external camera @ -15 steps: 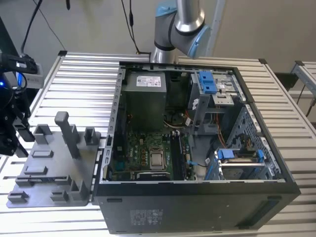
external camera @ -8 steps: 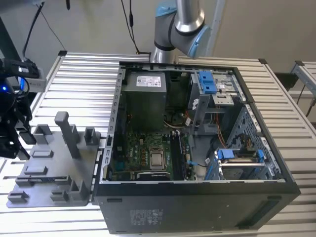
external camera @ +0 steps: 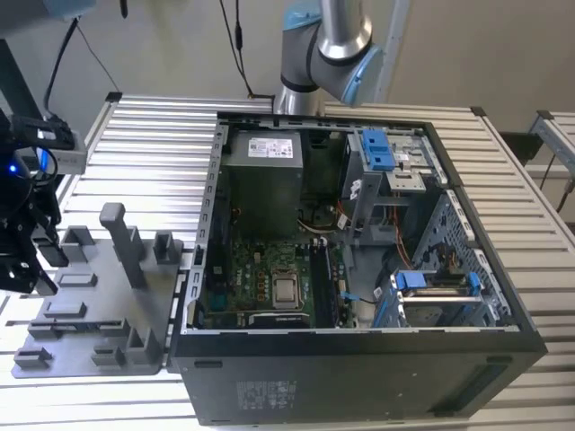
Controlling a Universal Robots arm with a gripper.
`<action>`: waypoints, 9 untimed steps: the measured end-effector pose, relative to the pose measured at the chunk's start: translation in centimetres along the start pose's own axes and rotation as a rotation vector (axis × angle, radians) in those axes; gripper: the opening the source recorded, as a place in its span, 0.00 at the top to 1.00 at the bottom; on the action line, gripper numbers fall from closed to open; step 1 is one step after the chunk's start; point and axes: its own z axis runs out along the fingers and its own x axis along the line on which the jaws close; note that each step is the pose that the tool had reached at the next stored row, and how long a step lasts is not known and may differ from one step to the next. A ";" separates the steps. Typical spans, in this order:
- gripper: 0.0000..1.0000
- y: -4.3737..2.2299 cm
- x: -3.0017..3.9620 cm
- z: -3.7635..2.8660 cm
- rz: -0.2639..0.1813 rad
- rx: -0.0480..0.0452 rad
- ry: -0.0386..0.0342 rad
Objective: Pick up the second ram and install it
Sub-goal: 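Pick up the second ram and move it above second insertion slot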
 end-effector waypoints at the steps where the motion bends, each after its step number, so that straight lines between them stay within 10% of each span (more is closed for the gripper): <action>1: 0.58 0.00 0.00 0.07 0.000 0.0001 -0.0001; 9: 0.58 0.04 0.01 0.27 0.000 0.0000 0.0003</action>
